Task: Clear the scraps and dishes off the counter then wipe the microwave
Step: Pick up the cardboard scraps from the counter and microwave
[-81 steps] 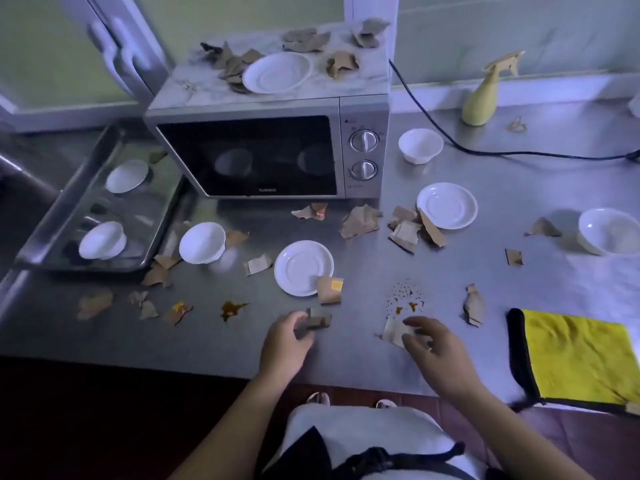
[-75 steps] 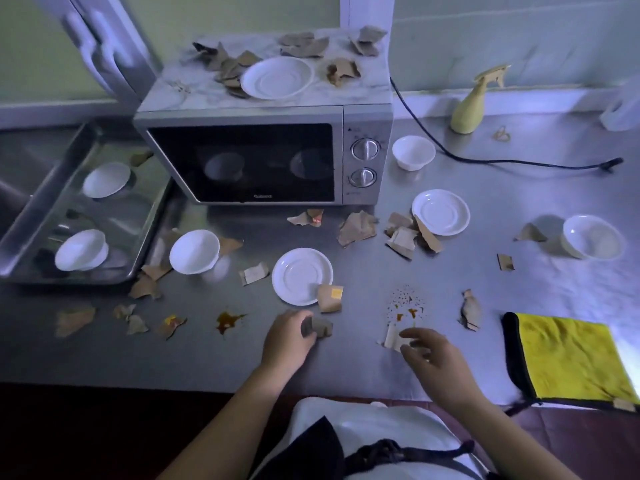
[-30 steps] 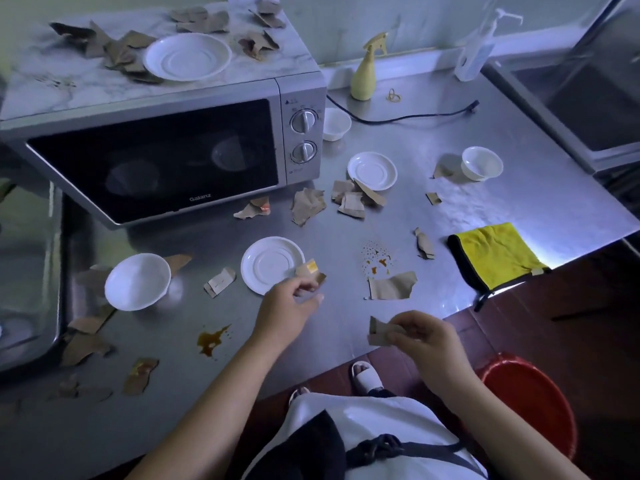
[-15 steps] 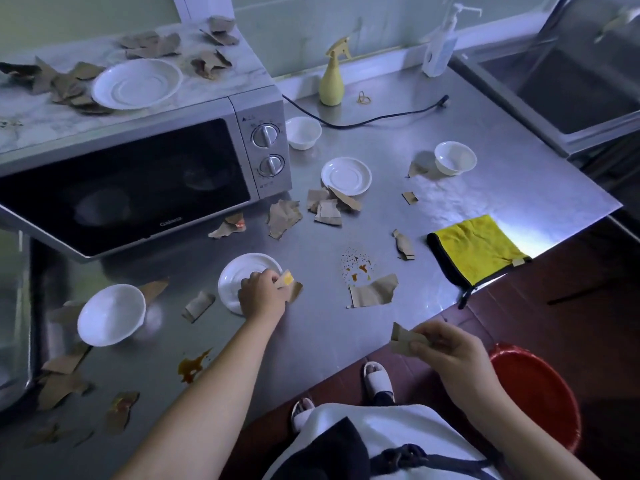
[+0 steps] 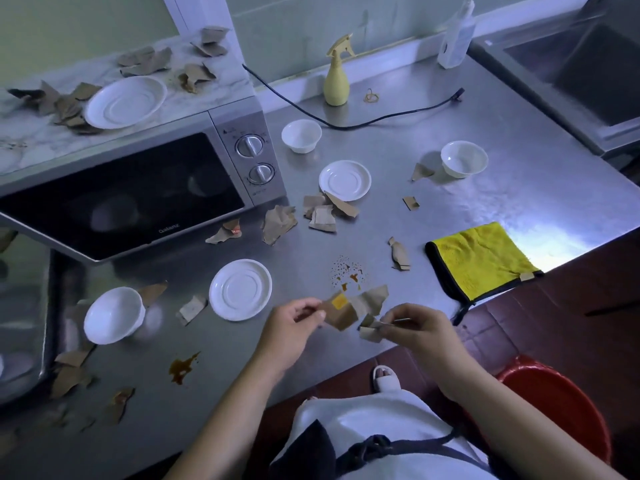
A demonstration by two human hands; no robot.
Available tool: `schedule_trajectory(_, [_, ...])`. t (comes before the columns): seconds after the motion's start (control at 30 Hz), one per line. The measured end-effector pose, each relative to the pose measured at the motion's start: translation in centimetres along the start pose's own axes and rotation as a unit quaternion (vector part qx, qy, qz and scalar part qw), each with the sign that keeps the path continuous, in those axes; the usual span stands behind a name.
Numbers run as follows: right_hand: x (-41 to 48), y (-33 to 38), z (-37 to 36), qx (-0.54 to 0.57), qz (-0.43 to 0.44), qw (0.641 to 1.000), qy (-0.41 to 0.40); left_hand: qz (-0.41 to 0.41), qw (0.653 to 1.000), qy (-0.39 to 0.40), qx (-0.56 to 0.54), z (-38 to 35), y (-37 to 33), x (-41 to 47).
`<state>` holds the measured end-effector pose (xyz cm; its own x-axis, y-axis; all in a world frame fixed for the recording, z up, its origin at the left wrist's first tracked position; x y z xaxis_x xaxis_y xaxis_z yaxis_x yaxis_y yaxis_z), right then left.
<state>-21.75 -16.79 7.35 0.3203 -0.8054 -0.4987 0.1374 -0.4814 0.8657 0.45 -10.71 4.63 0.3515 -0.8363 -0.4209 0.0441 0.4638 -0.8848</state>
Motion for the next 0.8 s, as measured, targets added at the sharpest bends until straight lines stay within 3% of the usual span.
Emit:
schedule_trajectory(0.13, [1.2,0.7,-0.2,-0.026,0.003,0.997,0.068,0.012,0.998,-0.012,-0.056,-3.1,-1.4,-1.7])
schedule_trajectory(0.23, [2.1,0.2,0.2,0.027,-0.018,0.993,0.113,0.033,0.994,-0.025,-0.096,-4.7,-2.0,-2.3])
schedule_trajectory(0.4, [3.2,-1.5,2.2,0.127,-0.046,0.986,0.094,0.068,0.989,-0.02,-0.133,-7.4,-2.0,-3.0])
schedule_trajectory(0.57, [4.3,-2.0,5.4,0.158,-0.059,0.983,0.078,0.112,0.981,0.0,-0.159,-9.5,-0.8,-1.6])
schedule_trajectory(0.63, [4.8,-1.9,7.1,0.153,-0.059,0.984,0.074,0.099,0.99,-0.038,-0.095,-9.4,0.1,-0.3])
schedule_trajectory(0.7, [5.2,-1.7,8.9,0.145,-0.056,0.986,0.064,0.065,0.994,-0.07,0.058,-9.5,0.8,1.2])
schedule_trajectory(0.8, [5.2,-1.3,11.4,0.128,-0.047,0.99,0.042,-0.001,0.952,-0.051,0.303,-11.0,1.0,3.3])
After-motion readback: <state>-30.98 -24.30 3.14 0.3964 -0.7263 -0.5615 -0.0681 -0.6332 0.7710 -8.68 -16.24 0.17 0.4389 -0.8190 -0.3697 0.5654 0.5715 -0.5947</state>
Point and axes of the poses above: each hand's wrist, its own x-axis towards the middle knuckle, its own z-axis out of the back of the hand, y = z × x, the point moved 6 cm from there along x, towards the middle knuckle, and after that the axes turned 2 degrees about -z, right-handed, at the moved point
